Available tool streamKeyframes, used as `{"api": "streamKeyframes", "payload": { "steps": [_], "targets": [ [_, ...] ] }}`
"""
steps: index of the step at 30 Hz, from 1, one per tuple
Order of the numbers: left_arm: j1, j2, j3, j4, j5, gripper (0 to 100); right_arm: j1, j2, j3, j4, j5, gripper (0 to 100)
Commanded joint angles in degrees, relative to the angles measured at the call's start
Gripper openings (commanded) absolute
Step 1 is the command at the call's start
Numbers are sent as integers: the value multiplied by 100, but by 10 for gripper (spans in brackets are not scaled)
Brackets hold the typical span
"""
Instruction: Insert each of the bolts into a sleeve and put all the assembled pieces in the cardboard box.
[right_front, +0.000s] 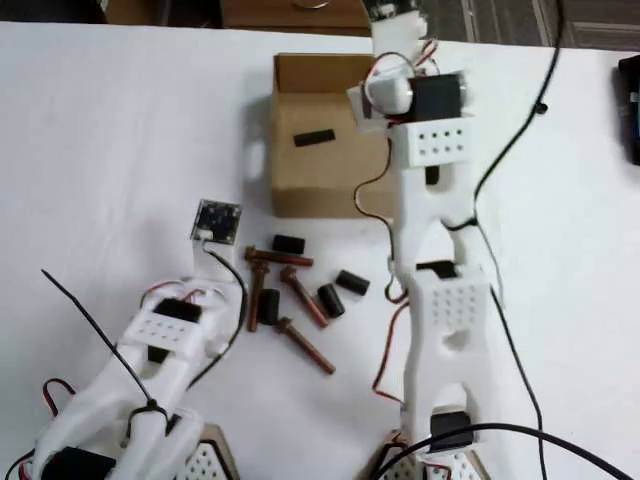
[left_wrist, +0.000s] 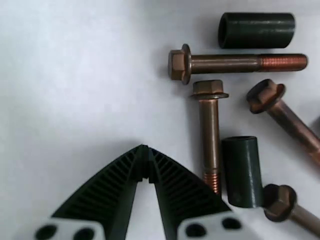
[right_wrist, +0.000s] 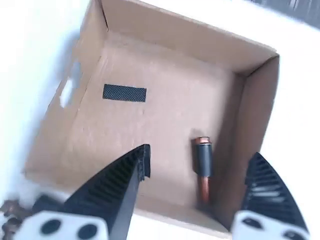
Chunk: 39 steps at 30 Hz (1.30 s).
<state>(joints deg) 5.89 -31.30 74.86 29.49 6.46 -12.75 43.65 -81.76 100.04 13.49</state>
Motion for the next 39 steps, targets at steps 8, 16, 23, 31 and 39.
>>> {"api": "streamKeyframes", "payload": {
  "steps": [8, 16, 23, 31, 39],
  "targets": [
    [-633, -105, -277, -123, 246, 22, -673, -4145, 6119, 110, 1538, 294],
    [-1837, -97, -295, 510, 897, 22, -1446, -4646, 8677, 110, 3033, 294],
    [-2303, -105, -400, 765, 905, 22, -1481, -4541, 9169, -171, 3877, 294],
    [-2303, -105, -426, 782, 905, 22, -1516, -3591, 9152, -1138, 3930, 293],
    [-2295, -105, -426, 774, 914, 22, -1473, -3029, 9160, -1807, 3912, 293]
  ]
}}
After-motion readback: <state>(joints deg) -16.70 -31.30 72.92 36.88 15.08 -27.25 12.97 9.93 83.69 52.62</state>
